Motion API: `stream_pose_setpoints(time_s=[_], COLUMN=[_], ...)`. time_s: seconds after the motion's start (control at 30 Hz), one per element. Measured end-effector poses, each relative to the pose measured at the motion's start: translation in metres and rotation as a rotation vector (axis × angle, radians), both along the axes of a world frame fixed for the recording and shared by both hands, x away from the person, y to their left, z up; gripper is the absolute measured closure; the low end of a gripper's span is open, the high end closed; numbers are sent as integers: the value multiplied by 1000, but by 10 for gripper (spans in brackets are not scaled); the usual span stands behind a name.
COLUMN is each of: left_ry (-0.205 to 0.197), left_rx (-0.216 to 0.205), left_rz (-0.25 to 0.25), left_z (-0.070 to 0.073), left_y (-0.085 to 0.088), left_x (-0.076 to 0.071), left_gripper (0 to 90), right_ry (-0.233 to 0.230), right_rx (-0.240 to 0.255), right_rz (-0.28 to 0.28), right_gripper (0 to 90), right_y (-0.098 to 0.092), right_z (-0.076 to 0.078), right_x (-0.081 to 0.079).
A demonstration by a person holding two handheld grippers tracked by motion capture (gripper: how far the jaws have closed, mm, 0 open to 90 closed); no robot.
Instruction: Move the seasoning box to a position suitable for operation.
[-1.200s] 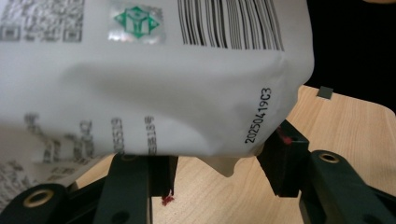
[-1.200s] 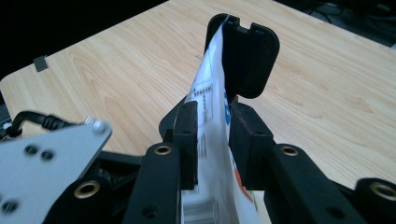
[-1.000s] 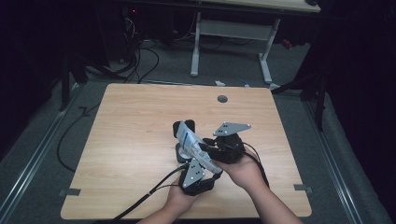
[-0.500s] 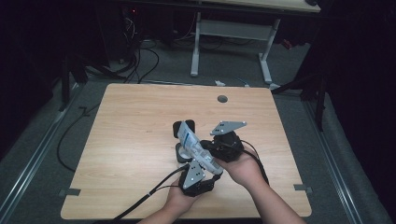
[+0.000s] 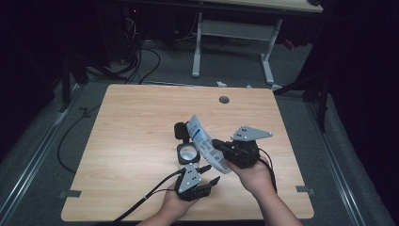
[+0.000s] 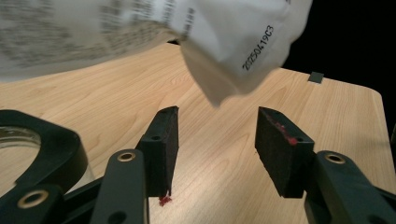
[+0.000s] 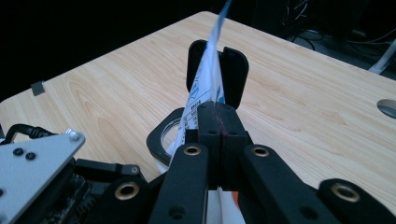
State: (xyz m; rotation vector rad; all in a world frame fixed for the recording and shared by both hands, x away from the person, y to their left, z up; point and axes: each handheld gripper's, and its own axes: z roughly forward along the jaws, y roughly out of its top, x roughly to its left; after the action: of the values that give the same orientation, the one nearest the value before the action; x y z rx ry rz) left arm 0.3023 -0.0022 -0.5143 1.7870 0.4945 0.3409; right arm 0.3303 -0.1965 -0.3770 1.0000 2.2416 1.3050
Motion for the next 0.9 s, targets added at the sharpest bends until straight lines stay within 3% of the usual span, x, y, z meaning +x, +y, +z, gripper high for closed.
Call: stream_pose_setpoints(time_s=[0.17,0.4,0.57,0.77,0.9], left_ry=[5,10,33,30,44], left_rx=[-11,20,32,54,49], left_rz=[-2,5,26,45,76], left_z=[2,0,-4,-5,-7], left_y=[10,31,46,63,78], left_x=[-3,-7,-6,-9,-9], left_gripper=[471,457,458,461,464], right_ry=[-31,-65,-74,-82,-101], right_rx=[27,67,73,77,87], right_rz=[-9,-51,-81,-120,-144], right_gripper=[900,900,900,900,900], right_y=[-7,-24,-36,-49,-56], right_z=[-1,-5,-13,-25,-33], right_x=[-5,-13,-15,-11,-8])
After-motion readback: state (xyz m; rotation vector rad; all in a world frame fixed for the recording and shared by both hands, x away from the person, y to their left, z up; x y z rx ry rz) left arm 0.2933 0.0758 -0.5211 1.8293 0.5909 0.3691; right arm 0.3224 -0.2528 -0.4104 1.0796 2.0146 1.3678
